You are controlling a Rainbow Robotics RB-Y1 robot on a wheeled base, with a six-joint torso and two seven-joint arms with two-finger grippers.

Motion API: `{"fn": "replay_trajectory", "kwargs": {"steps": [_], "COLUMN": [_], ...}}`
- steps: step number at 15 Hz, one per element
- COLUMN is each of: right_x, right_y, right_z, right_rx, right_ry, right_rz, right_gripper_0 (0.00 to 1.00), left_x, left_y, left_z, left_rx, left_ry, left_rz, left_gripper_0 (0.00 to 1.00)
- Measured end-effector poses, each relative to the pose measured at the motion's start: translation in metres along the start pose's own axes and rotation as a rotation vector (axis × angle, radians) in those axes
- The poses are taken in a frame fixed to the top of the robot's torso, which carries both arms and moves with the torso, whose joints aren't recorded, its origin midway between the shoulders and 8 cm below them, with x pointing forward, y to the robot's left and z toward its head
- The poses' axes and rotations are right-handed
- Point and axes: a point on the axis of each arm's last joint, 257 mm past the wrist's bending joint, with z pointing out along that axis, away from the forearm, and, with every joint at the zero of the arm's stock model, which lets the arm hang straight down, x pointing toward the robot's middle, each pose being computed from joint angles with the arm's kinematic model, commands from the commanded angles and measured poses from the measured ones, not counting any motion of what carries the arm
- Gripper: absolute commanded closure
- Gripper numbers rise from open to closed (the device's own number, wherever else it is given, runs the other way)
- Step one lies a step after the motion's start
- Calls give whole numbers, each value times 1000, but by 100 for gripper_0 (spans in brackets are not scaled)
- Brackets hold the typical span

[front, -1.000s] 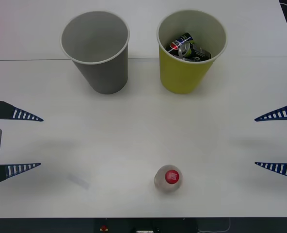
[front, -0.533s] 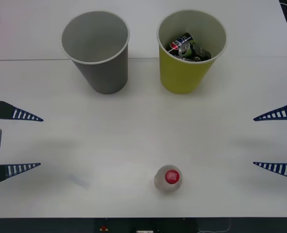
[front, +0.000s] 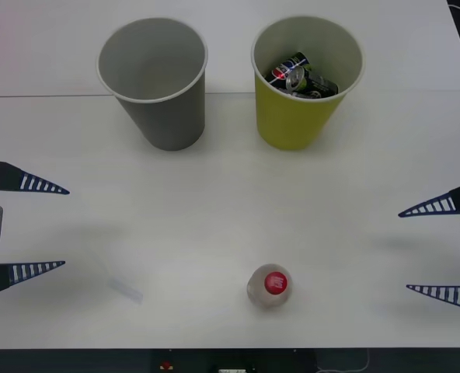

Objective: Put the can into the green bin and the plastic bottle into the gray bin

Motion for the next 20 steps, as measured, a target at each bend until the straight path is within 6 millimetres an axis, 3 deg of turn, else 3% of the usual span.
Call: {"fn": "replay_trajectory", "kwargs": {"steps": [8,20], "right_x": [0,-11], "right_y": [29,55], "right_z": [44,126], "right_rx": [10,41], "right_ry": [-162,-345], "right_rz": [4,145], "right_gripper_0": [0,0], "left_x": [0,0], "left_y": [0,0], "left_z": [0,0], "left_rx": [0,0], "left_ry": [0,0], "left_rz": [0,0], "left_gripper_0": [0,0]}}
